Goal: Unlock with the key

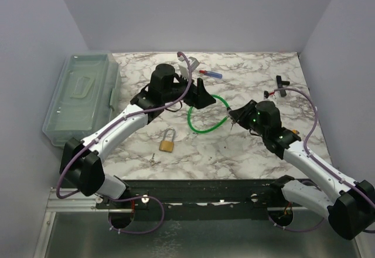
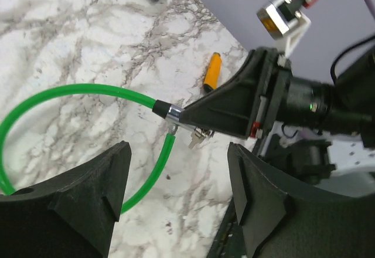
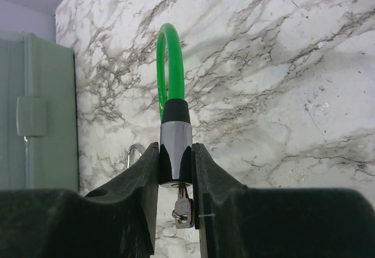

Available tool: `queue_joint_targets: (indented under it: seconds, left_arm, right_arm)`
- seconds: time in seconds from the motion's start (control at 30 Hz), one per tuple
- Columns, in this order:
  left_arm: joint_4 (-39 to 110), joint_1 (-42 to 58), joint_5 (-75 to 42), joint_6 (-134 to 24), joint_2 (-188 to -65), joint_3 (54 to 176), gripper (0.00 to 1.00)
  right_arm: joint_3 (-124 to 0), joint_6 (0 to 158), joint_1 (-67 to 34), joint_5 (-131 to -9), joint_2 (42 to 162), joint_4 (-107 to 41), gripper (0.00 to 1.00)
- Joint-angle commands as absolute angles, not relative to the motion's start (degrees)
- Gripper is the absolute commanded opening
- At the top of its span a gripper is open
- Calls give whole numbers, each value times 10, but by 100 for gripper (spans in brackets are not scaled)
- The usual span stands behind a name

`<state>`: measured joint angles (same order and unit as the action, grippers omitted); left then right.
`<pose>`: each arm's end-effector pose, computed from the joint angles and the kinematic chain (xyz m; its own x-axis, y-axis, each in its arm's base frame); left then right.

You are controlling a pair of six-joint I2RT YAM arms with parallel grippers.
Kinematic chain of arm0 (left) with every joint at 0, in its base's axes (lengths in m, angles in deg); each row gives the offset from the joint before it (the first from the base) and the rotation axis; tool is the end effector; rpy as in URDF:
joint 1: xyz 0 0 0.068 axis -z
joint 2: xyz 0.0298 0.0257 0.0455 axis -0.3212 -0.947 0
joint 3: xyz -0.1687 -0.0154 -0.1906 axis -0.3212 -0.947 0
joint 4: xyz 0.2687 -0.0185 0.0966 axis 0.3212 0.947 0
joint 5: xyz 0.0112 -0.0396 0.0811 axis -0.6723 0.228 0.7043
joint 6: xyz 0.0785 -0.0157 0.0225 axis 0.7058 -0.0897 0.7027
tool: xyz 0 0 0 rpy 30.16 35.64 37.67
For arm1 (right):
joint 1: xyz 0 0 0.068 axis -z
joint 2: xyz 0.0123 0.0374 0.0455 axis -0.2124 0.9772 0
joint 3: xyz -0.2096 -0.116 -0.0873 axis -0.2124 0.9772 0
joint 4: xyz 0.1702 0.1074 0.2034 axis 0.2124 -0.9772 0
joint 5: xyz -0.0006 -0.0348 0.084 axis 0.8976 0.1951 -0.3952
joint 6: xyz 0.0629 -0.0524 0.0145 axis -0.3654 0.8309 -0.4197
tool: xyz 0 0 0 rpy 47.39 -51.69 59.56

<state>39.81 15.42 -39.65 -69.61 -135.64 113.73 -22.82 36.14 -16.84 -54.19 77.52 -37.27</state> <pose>0.3142 -0.2590 0.3119 -0.6084 -0.0464 -0.7923 0.6950 0.4508 -0.5601 0.2607 0.1327 0.2197 -0.5176 0.5723 -0.6361 0.0480 0.7617 0.6462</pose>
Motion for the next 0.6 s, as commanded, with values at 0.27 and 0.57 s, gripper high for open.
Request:
queue_joint_targets:
  seconds: [0.27,0.57]
  left_arm:
    - [296,252,-290,-367,-1314,970,75]
    - [283,278,-292,-368,-1376,974,71]
  right_arm:
    - [-187,274,-128,-674,769,-308,0]
    - [-171,233,-128,-723,759,-291,0]
